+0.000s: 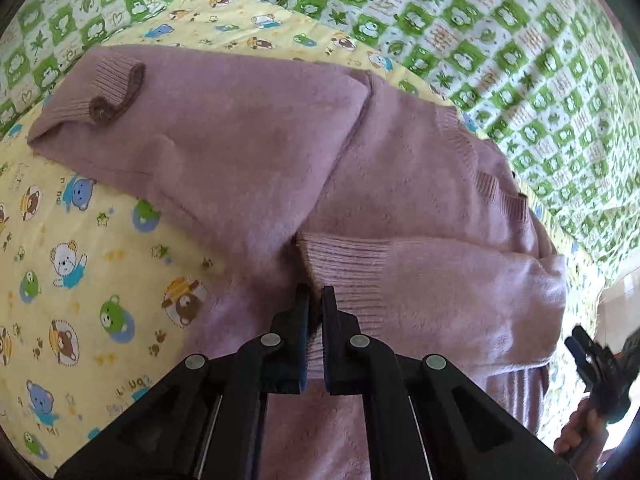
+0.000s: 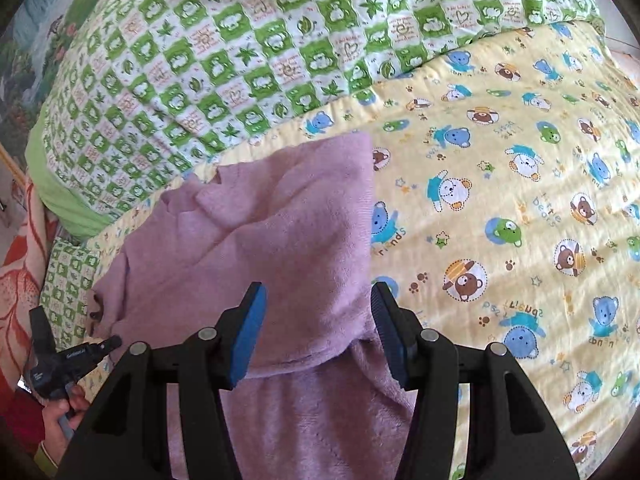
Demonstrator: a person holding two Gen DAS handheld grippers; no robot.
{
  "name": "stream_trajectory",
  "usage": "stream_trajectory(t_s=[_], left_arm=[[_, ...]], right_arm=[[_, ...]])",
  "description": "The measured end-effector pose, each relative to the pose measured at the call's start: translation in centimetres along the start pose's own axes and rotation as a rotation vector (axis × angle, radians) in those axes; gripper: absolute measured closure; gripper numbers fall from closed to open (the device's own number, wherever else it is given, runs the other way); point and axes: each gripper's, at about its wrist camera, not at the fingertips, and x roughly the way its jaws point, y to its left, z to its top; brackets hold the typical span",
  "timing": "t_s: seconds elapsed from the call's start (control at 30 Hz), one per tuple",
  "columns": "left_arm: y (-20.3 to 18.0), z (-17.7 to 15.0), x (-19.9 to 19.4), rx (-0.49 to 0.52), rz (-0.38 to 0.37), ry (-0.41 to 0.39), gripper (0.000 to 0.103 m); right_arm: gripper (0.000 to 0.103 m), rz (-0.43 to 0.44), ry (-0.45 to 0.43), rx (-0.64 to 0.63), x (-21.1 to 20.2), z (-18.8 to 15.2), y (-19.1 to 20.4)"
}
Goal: Fold small clothes
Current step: 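Grasp the other sleeve cuff with the left gripper and fold it across the body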
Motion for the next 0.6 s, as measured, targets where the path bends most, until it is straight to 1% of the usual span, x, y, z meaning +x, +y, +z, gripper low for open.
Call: stream_trajectory(t_s=[0.1, 0.13, 0.2, 0.23, 0.3, 0.33, 0.4, 0.47, 0.5, 0.53, 0.57, 0.6], left_arm=[[-0.6, -0.6, 0.2, 0.026, 0.027, 0.0, 0.1], [0.5, -0.9, -0.4, 0.035, 0.037, -0.005, 0.1], [0.2, -0.7, -0.2, 0.041, 0.061, -0.016, 0.1], [0.6, -0.7, -0.4, 0.044, 0.084, -0.028, 0.102], [1.3, -0.1, -0.8, 0.032, 0.125, -0.059, 0.103], [1.9, 0.3, -0.8, 0.011, 0.114, -0.061, 0.103], [2.4, 1.0, -0.6, -0.02, 0.049, -0.033, 0.103], [2.4, 1.1, -0.4, -0.037, -0.007, 0.013, 0.096], [2.1, 1.0, -0.3, -0.037, -0.024, 0.031, 0.086], [1.7, 0.8, -0.1, -0.031, -0.031, 0.049, 0.066], [1.4, 0.5, 0.2, -0.029, -0.025, 0.076, 0.052], [1.1, 0.3, 0.6, -0.037, -0.011, 0.103, 0.027]], right_arm=[[0.047, -0.015, 0.022, 0.005, 1.8, 1.1, -0.5], [0.047, -0.025, 0.028, 0.006, 2.6, 1.6, -0.7], [0.047, -0.042, 0.06, 0.035, 4.4, 2.8, -1.6], [0.047, -0.035, 0.071, 0.057, 5.0, 3.2, -2.0], [0.047, -0.004, 0.093, 0.112, 6.2, 4.0, -2.9], [0.047, 0.006, 0.098, 0.123, 6.5, 4.3, -3.1], [0.047, 0.016, 0.092, 0.126, 6.6, 4.5, -3.2], [0.046, 0.024, 0.088, 0.12, 6.5, 4.4, -3.1], [0.046, 0.029, 0.087, 0.119, 6.4, 4.3, -3.2], [0.046, 0.034, 0.085, 0.121, 6.3, 4.2, -3.2], [0.046, 0.037, 0.083, 0.123, 6.2, 4.0, -3.2], [0.046, 0.039, 0.083, 0.124, 6.2, 3.9, -3.0]])
